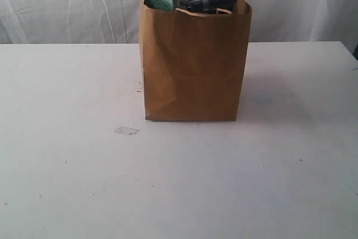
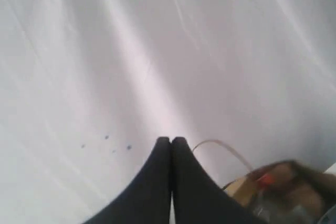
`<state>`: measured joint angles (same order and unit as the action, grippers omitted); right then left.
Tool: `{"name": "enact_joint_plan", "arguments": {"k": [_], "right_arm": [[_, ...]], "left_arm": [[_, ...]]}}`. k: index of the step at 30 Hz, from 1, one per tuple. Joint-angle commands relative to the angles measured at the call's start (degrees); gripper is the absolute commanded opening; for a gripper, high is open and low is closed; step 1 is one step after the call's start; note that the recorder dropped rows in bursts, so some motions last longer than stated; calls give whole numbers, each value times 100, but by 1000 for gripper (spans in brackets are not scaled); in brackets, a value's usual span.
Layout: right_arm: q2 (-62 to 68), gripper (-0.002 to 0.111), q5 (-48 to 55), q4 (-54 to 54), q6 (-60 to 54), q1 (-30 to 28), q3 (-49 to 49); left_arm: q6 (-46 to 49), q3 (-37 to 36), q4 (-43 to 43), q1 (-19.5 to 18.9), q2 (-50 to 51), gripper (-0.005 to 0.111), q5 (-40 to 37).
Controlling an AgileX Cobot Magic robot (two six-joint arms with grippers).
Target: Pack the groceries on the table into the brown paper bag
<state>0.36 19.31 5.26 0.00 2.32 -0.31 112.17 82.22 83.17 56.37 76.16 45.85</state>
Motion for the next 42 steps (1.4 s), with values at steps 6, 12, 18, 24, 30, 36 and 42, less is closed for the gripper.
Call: {"name": "enact_joint_plan", "arguments": {"k": [6,12,18,24,30,36,42], "right_arm": [[-36,0,-12,-18,0,-4,31],[-36,0,-12,-18,0,-4,31],[-36,0,-12,-18,0,-4,31],[-36,0,-12,-18,119,-4,31],[-36,0,-12,-18,131,-4,31],[-36,0,-12,-18,131,-4,31],[-36,0,-12,-7,130,-4,31]], "left_arm": [[521,-2700,-221,-1533,-1232,0,339],[-245,-3920,123,-3219,-1381,0,-39],[-1414,-4527,555,-3930,-2000,0,-65],[-1412,-4687,451,-3970,-2802,0,-46],[-5013,-4976,-2940,-3970,-3608,0,-1642],[-10325,-4773,-7017,-3970,-4176,0,-5113],[-10063,-5023,-7195,-3970,-4455,0,-5106]]}}
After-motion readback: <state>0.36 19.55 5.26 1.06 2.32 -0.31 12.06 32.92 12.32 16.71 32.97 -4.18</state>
